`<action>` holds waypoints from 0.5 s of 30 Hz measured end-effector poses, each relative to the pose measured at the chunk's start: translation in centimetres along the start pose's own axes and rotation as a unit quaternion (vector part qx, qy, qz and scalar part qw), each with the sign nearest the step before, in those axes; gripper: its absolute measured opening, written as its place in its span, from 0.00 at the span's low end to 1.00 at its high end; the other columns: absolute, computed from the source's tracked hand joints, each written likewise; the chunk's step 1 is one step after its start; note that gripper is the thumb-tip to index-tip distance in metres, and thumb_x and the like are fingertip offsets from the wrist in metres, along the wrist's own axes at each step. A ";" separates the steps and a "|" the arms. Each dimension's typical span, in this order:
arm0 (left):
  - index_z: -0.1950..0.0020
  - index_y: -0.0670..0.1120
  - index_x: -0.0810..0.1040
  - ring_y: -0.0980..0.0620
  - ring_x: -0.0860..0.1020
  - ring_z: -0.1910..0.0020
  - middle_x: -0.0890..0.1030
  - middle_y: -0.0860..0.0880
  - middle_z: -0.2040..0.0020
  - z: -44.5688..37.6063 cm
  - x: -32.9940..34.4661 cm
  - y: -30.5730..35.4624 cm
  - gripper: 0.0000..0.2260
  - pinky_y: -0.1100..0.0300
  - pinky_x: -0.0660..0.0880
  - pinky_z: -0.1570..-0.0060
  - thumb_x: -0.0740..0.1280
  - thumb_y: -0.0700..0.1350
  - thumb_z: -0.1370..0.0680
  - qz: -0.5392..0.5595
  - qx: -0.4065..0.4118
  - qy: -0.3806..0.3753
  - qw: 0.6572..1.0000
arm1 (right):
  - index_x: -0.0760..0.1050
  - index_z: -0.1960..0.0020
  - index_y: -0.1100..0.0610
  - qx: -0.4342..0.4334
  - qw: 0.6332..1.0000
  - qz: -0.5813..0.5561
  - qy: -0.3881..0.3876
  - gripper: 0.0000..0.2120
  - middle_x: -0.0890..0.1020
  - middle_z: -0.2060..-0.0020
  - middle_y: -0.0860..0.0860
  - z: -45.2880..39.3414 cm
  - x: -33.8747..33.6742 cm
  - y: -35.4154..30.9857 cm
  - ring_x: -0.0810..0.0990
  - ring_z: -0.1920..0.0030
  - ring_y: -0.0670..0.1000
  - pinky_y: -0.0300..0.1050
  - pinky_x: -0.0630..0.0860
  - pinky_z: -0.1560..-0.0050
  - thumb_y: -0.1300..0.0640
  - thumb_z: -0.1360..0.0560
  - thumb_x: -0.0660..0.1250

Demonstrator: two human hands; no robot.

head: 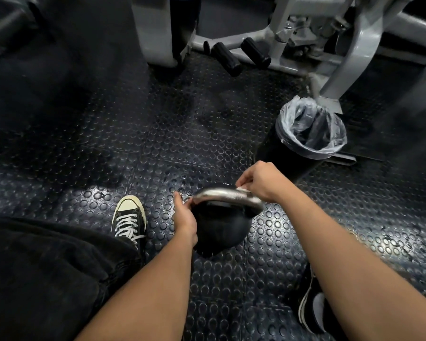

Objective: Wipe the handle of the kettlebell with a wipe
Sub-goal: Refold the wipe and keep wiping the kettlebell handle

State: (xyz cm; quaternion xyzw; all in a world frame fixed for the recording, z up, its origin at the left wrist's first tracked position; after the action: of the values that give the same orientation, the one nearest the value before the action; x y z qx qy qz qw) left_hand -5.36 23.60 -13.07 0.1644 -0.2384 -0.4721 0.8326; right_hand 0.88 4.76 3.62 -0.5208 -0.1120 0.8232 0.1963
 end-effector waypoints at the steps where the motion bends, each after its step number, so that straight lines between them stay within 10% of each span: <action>1: 0.35 0.50 0.82 0.40 0.81 0.40 0.84 0.43 0.41 0.0 0.0 -0.1 0.40 0.36 0.74 0.35 0.53 0.78 0.28 0.001 -0.001 0.000 1.000 | 0.86 0.54 0.50 -0.006 1.000 -0.007 0.002 0.04 0.85 0.60 0.45 0.1 -0.1 -0.2 0.82 0.57 0.41 0.35 0.77 0.53 0.59 0.27 0.75; 15: 0.34 0.49 0.81 0.40 0.81 0.40 0.84 0.42 0.40 0.0 0.3 -0.1 0.38 0.39 0.76 0.38 0.52 0.77 0.26 0.006 0.000 -0.012 1.000 | 0.86 0.51 0.51 -0.017 0.999 0.017 0.041 0.09 0.85 0.59 0.47 1.2 -0.2 1.1 0.81 0.59 0.41 0.27 0.71 0.60 0.63 0.26 0.73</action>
State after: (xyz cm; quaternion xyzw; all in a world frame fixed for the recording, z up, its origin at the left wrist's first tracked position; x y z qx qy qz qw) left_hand -5.29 23.24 -13.05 0.1569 -0.2494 -0.4693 0.8324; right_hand -0.34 3.68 3.85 -0.5593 -0.1091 0.8022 0.1781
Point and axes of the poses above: each hand's wrist, its own z-axis away from the middle knuckle, its own x-axis out of the palm, y = z × x, the point moved 7 cm from there along -z, towards the middle knuckle
